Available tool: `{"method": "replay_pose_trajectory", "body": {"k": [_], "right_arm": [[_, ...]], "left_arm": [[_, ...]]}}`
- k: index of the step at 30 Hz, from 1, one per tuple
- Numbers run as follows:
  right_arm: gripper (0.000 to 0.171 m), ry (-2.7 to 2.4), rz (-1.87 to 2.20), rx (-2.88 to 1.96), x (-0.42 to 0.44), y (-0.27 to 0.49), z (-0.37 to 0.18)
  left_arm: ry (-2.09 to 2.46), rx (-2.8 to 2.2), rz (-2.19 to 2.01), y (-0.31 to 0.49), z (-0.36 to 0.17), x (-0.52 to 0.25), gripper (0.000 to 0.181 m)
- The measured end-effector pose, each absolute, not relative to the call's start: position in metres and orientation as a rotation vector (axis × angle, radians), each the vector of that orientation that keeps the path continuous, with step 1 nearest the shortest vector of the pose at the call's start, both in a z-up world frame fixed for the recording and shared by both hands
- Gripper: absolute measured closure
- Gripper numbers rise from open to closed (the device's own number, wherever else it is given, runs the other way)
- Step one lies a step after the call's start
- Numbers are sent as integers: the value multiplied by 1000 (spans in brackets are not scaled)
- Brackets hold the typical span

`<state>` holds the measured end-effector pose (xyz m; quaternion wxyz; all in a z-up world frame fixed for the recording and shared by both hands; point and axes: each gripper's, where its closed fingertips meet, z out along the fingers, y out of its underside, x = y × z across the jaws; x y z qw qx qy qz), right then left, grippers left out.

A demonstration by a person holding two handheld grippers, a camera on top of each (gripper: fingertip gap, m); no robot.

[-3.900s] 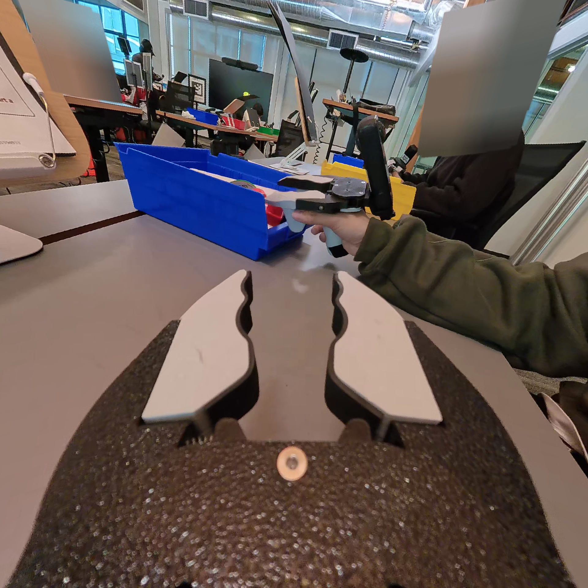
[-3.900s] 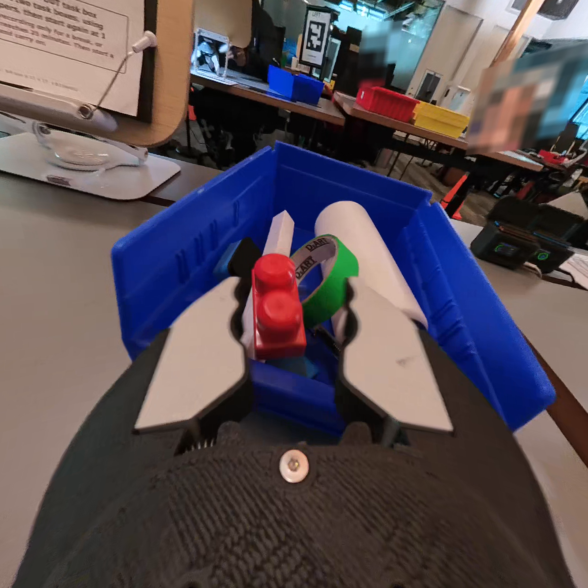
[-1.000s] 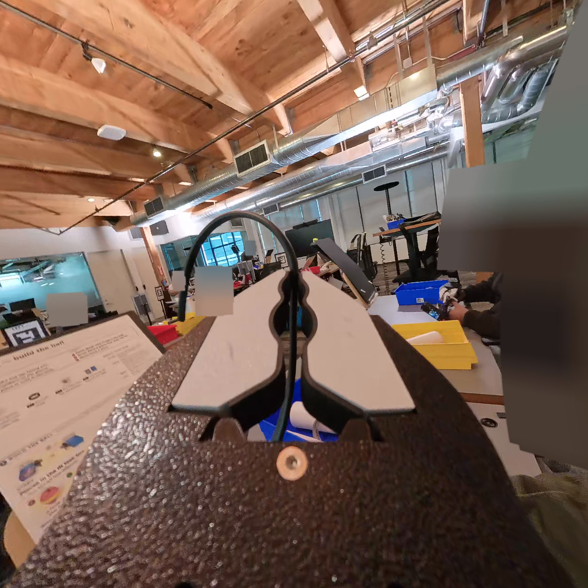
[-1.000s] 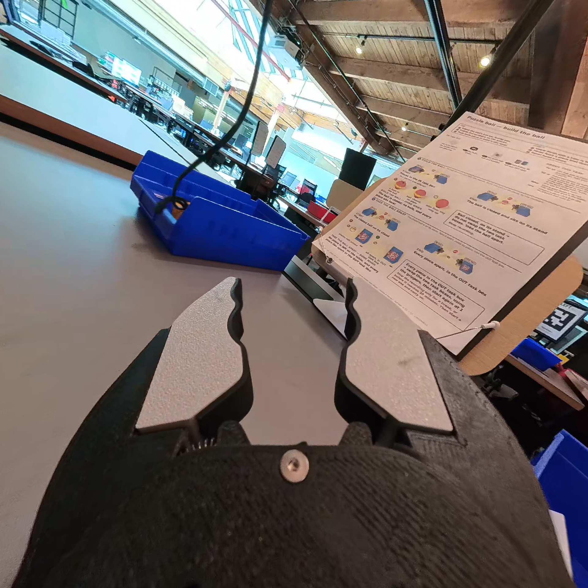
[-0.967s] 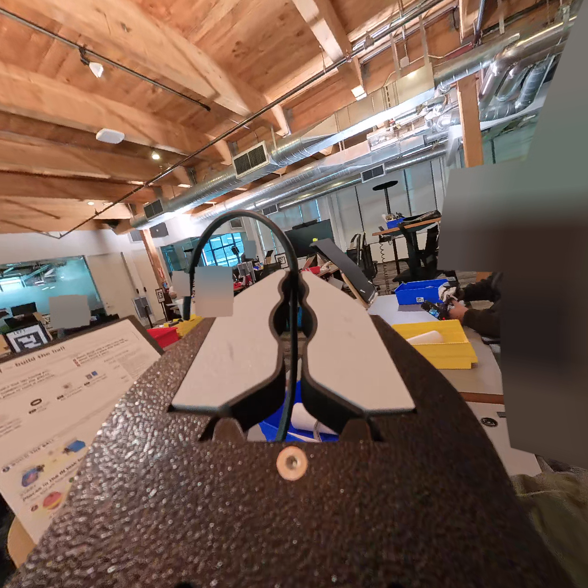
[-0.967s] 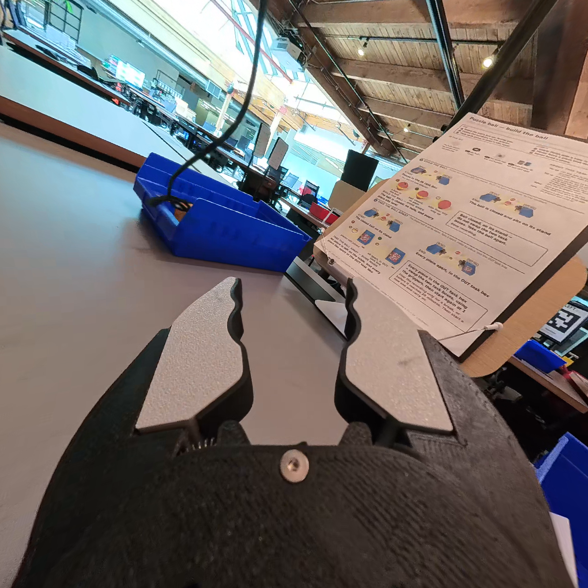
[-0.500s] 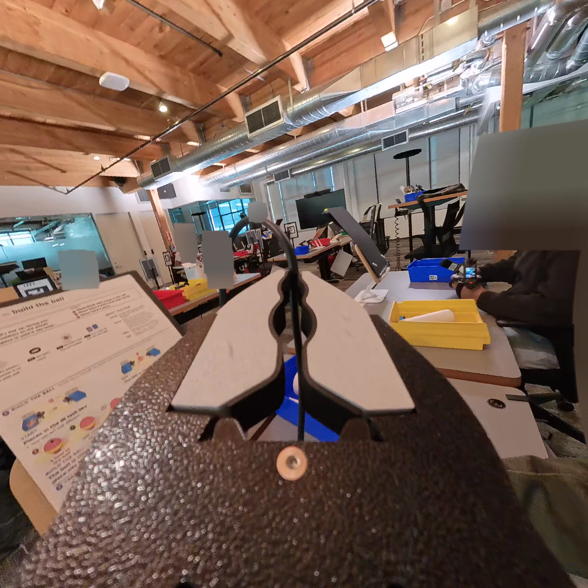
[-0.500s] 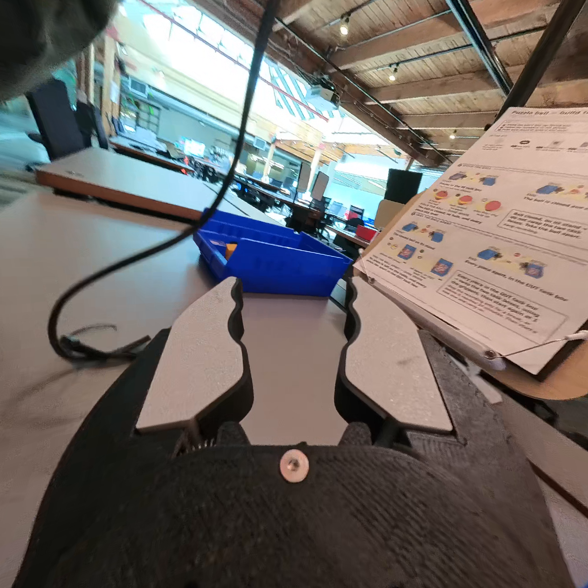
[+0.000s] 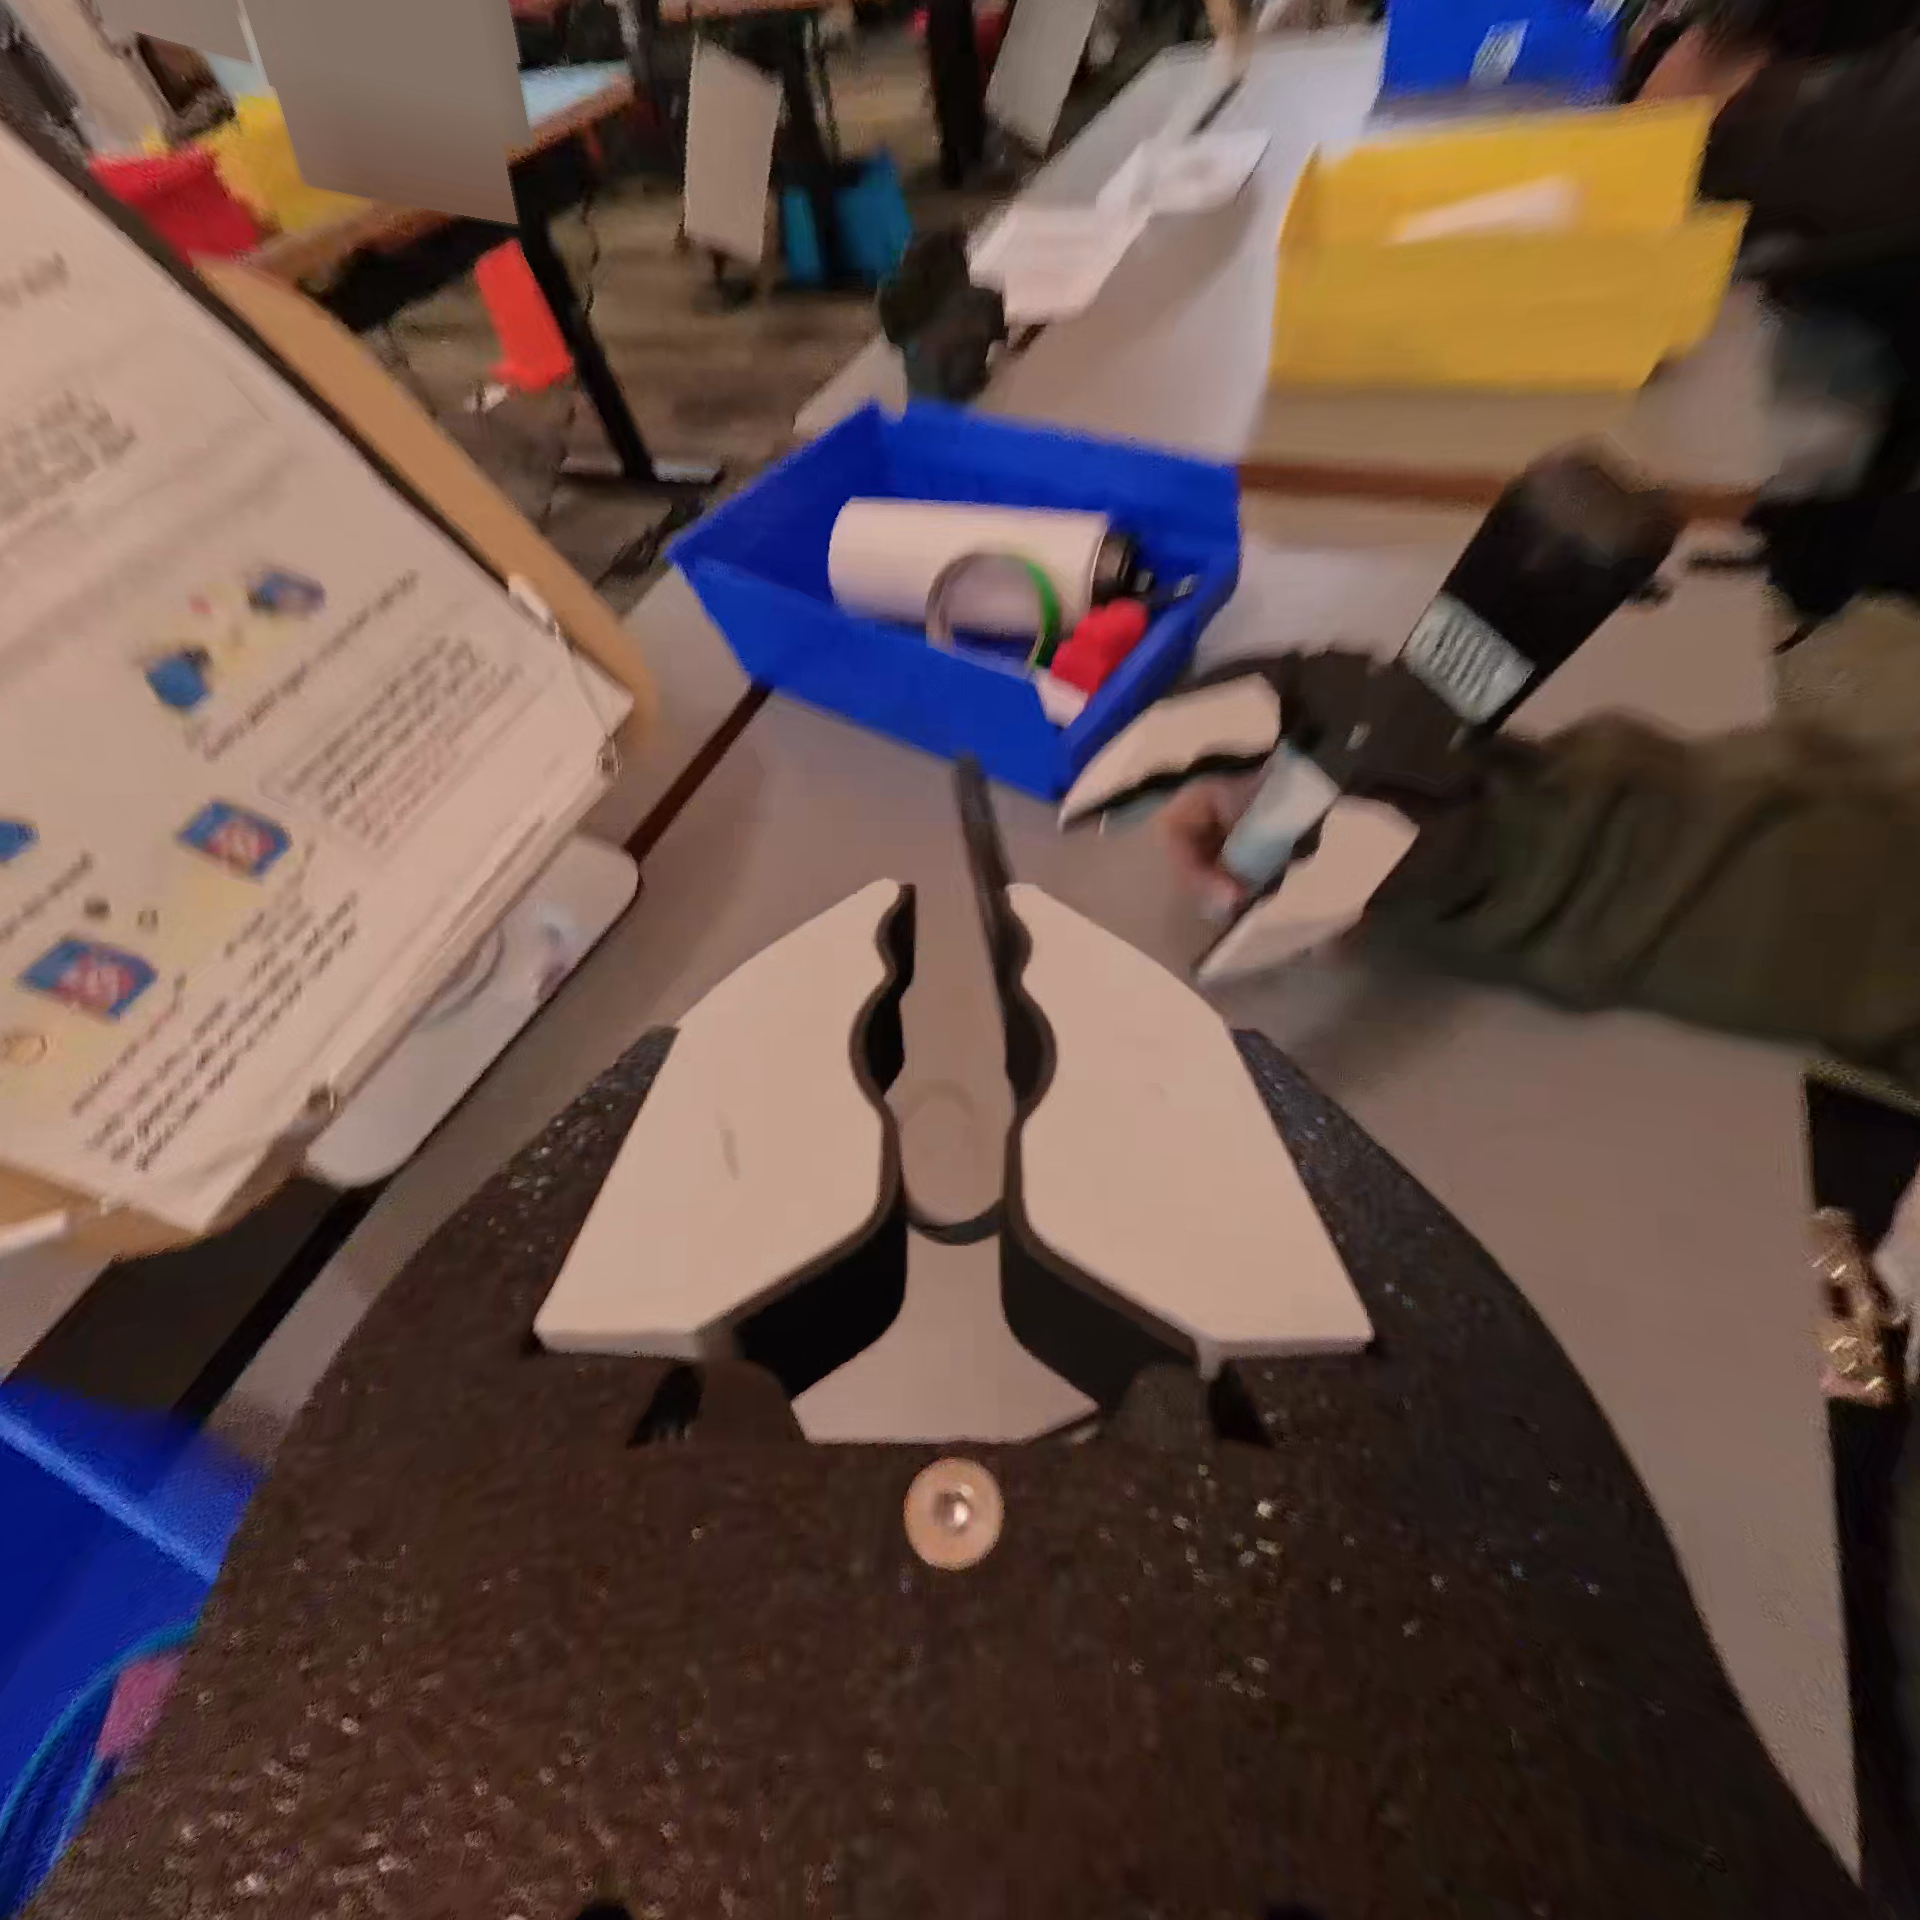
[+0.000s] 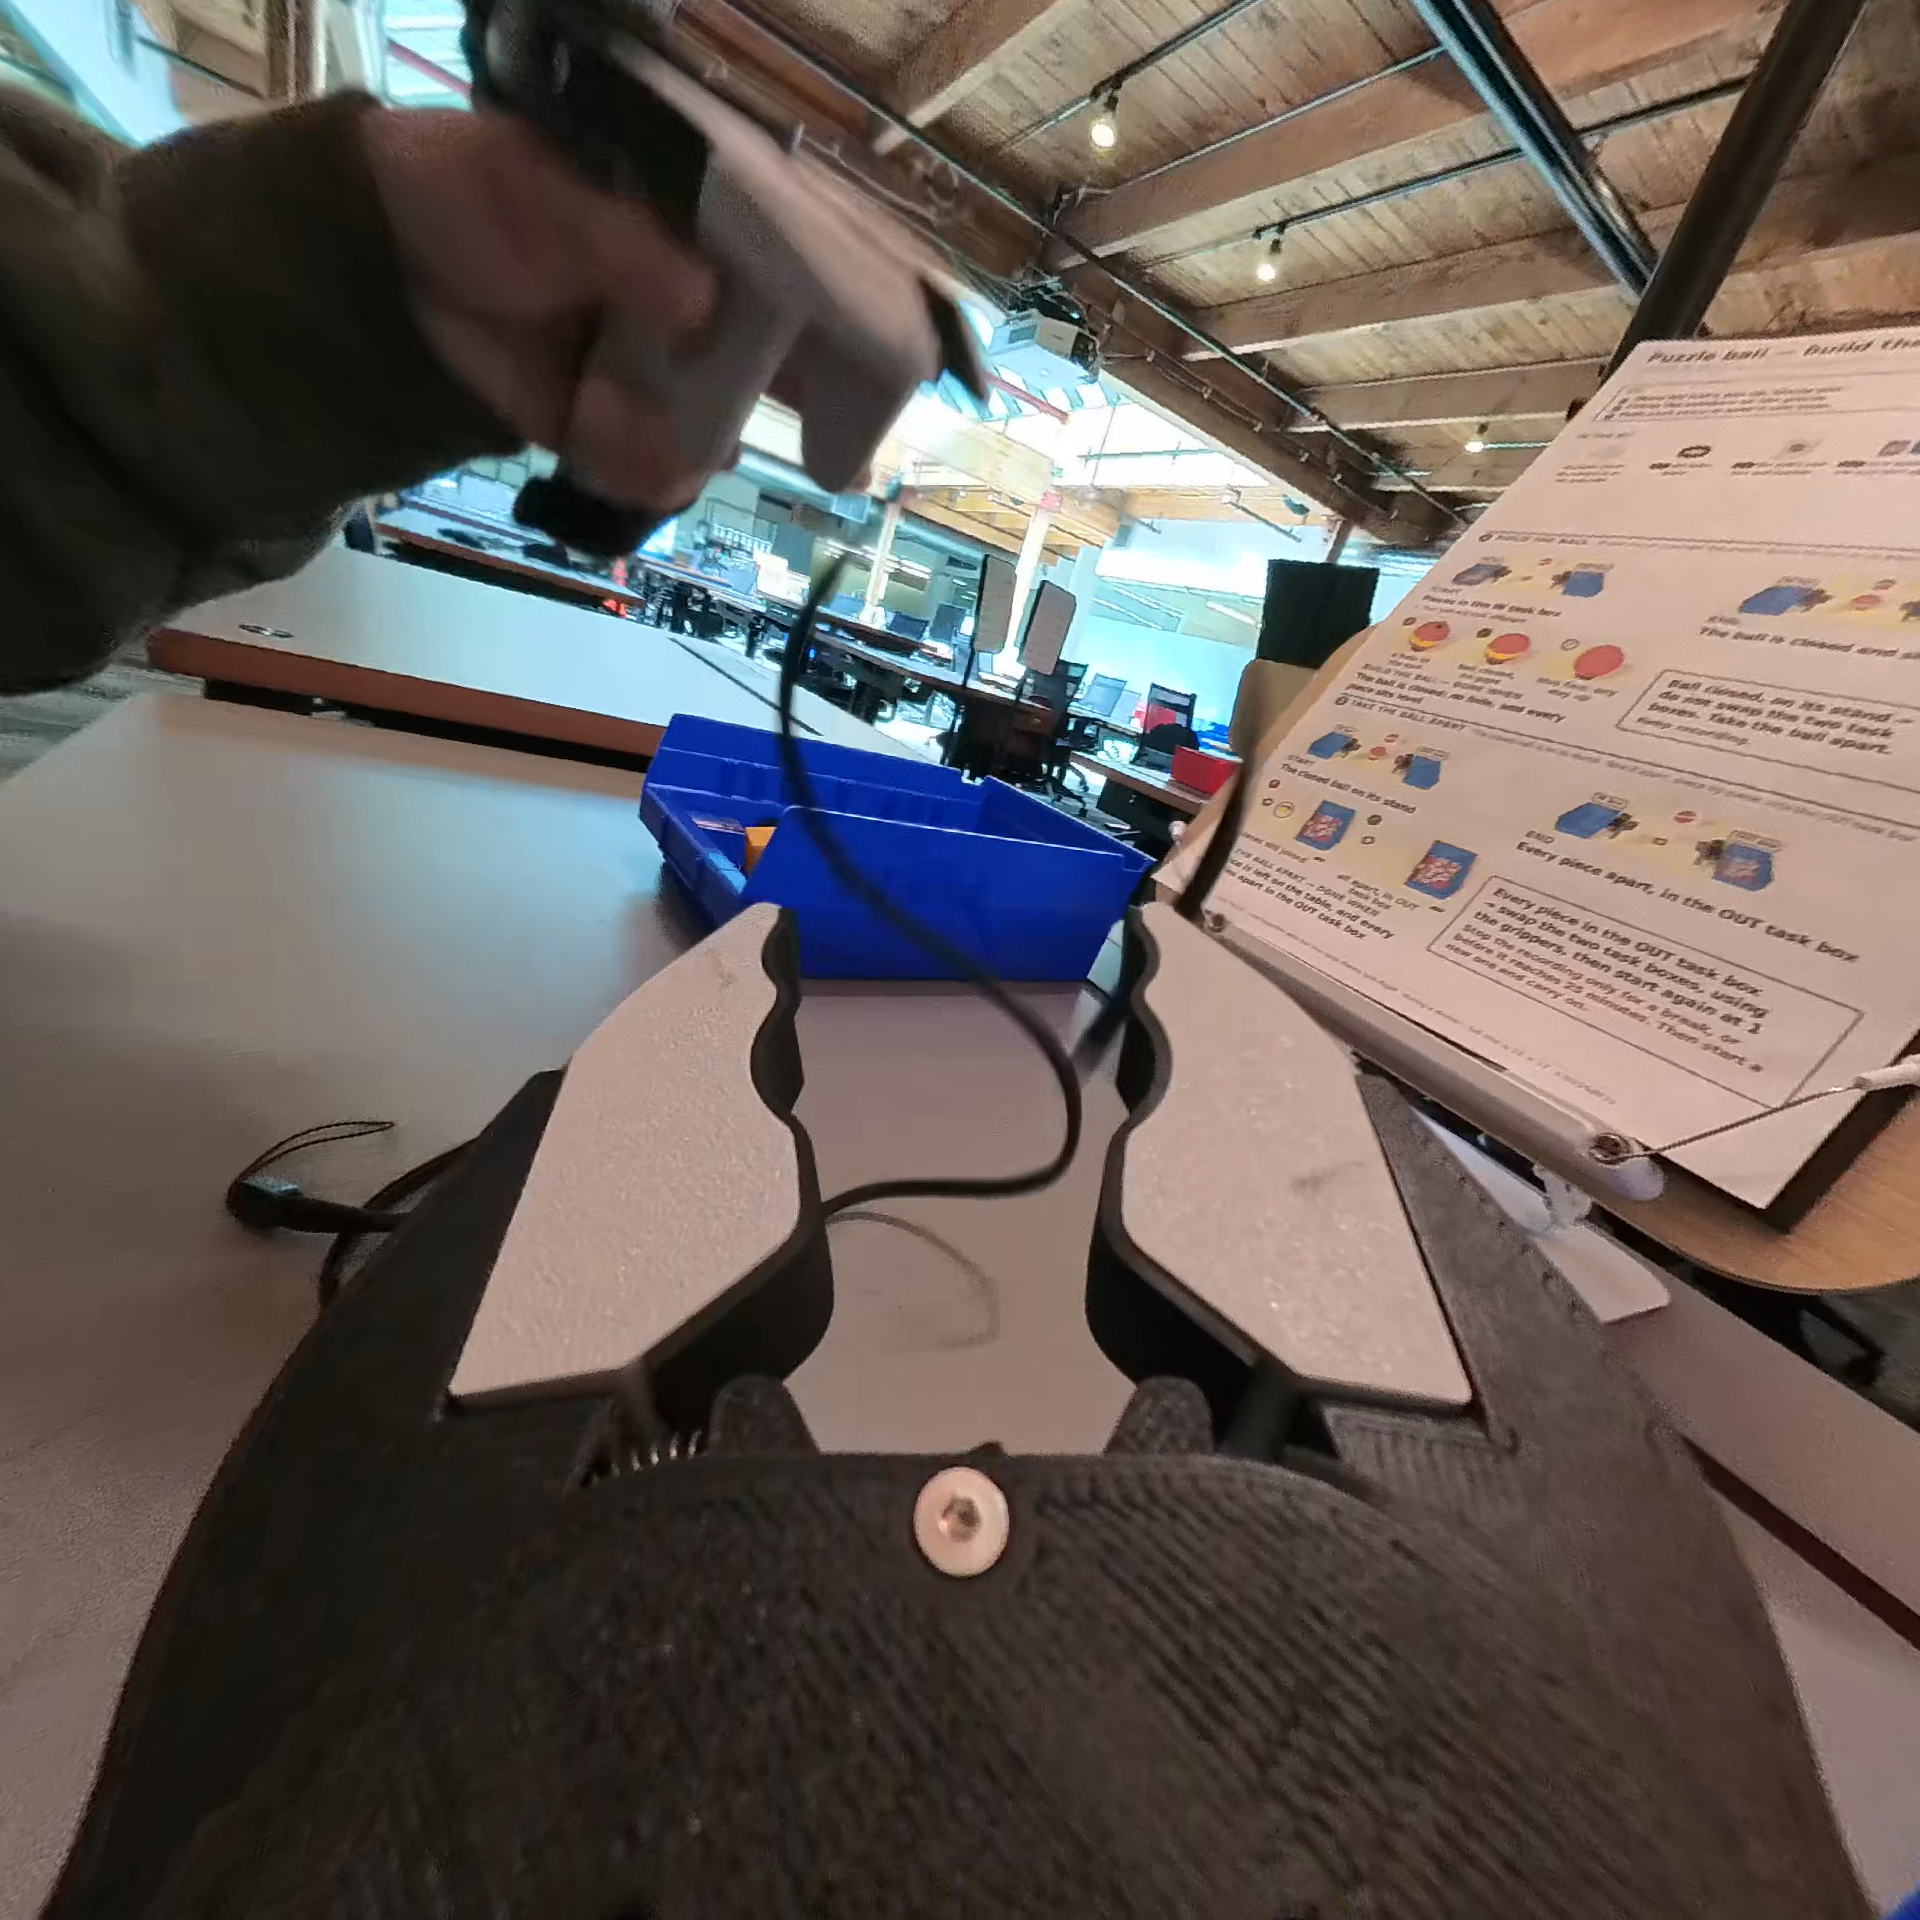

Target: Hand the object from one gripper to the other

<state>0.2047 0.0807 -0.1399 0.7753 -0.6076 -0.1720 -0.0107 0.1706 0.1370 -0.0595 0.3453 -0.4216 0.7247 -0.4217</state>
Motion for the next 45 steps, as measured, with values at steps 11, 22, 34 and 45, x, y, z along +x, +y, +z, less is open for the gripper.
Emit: {"method": "replay_pose_trajectory", "body": {"k": [11, 22, 34, 45], "right_arm": [[115, -382, -100, -1345, 208, 84, -145], [116, -417, -144, -1381, 207, 87, -154], [116, -414, -189, -1403, 213, 88, -158], [116, -343, -295, -1453, 235, 92, -164]], "left_arm": [[2392, -1479, -491, 99, -280, 59, 157], [1712, -1640, -616, 202, -188, 65, 174], [1217, -1658, -421, 372, -143, 55, 157], [1874, -1668, -793, 177, -257, 135, 135]]}}
